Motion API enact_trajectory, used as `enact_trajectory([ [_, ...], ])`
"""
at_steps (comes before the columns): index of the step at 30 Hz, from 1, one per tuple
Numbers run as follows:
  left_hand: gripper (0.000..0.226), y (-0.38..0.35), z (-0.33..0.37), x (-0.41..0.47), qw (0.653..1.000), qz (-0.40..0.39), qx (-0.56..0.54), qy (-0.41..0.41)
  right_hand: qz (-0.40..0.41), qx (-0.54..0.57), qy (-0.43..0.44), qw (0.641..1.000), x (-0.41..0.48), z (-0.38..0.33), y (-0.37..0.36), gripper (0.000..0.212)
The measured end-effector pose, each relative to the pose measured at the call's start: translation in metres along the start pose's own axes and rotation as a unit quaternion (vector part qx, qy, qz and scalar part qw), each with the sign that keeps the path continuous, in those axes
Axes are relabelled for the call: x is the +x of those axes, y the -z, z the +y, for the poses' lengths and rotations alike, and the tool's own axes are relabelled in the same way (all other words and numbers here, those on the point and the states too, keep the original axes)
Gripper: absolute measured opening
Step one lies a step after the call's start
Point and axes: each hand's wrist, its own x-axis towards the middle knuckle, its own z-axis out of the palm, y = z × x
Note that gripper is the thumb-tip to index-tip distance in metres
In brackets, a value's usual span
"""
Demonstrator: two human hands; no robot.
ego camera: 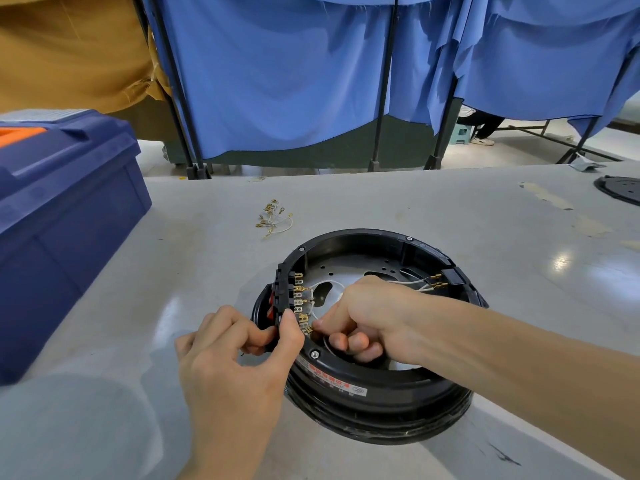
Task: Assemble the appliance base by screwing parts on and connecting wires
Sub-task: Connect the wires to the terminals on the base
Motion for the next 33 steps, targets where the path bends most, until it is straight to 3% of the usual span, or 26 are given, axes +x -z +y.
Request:
enact_trajectory([
  [9,0.041,-0.004,-0.003,-0.002,0.999,0.026,0.012,-0.039,0.037,-0.065,-0.004,0.997,0.001,-0.001,-0.004,0.028],
  [12,0.039,-0.003,-0.002,-0.001,0.999,0.028,0.014,-0.036,0.026,-0.154,0.031,0.987,-0.003,-0.007,0.001,0.017],
  [15,0.037,-0.003,-0.002,-0.001,0.999,0.028,0.008,-0.035,0.018,-0.287,0.108,0.952,-0.010,-0.010,0.008,0.026],
  [19,0.036,-0.002,-0.002,-0.001,0.999,0.024,0.011,-0.041,0.073,-0.416,0.248,0.872,-0.014,-0.002,0.009,0.023],
  [25,0.037,-0.001,-0.001,-0.002,0.999,0.021,0.011,-0.028,0.037,-0.382,0.316,0.868,-0.006,0.003,0.012,0.005],
  [33,0.037,-0.002,-0.002,-0.002,0.999,0.024,0.015,-0.038,0.044,-0.332,0.330,0.883,-0.002,0.008,0.013,0.006],
])
